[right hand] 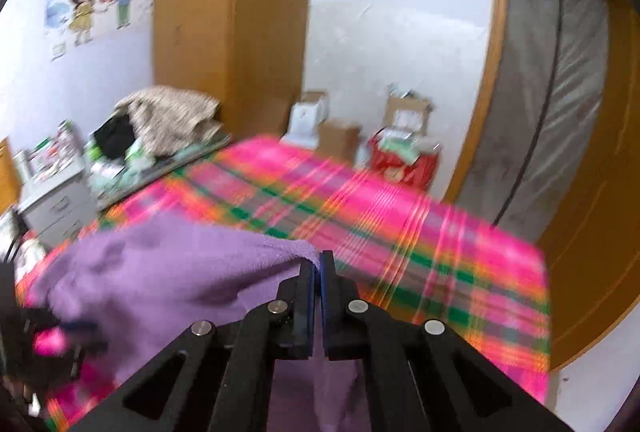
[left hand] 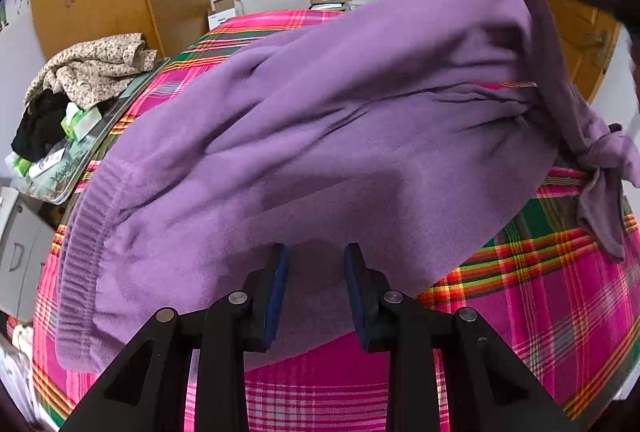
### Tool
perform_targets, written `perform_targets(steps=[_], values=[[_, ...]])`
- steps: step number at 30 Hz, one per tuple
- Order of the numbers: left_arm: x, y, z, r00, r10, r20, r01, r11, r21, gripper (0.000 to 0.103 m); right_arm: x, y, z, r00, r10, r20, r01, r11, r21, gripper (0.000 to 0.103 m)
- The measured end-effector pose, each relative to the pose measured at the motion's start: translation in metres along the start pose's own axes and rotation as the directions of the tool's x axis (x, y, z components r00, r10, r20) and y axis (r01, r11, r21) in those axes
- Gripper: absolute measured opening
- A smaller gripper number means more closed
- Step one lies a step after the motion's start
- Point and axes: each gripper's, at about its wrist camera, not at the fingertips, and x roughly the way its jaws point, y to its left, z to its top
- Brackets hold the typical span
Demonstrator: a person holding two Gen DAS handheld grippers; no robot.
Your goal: Fold clothes
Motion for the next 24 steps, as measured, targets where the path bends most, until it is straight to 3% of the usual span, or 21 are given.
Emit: perform_targets(steps=[2, 5, 11, 15, 18, 24], values=[[-0.002, 0.003, 0.000, 1.000, 0.001, -0.001, -0.001, 1.000, -0.006, 0.030, 0.023, -0.006, 0.016, 0.997, -0.071, -0.013, 0.071, 0.997, 0.019, 0.003], [-0.011, 0.013, 0.002, 1.000, 0.011, 0.021, -0.010, 1.000, -0.025, 0.030, 0.057, -0.013, 0.017, 0.988, -0.092, -0.127, 0.101, 0.993, 0.063, 0.007], [-0.026, 0.033, 0.008, 0.996, 0.044, 0.072, -0.040, 0.997, -0.063, 0.030, 0.045, -0.006, -0.014, 0.993, -0.010, -0.120, 0.024, 0.993, 0.115, 0.015], [-0.026, 0.045, 0.010, 0.994, 0.075, 0.076, -0.068, 0.994, -0.090, 0.030, 0.027, 0.011, -0.046, 0.985, 0.089, -0.148, -0.071, 0.989, 0.127, 0.020], [-0.022, 0.052, 0.010, 0.993, 0.099, 0.062, -0.092, 0.990, -0.107, 0.030, 0.014, 0.033, -0.077, 0.967, 0.176, -0.182, -0.159, 0.982, 0.106, 0.026], [-0.024, 0.057, 0.006, 0.991, 0.125, 0.048, -0.118, 0.984, -0.130, 0.030, 0.001, 0.080, -0.130, 0.922, 0.280, -0.267, -0.282, 0.959, 0.030, 0.027]])
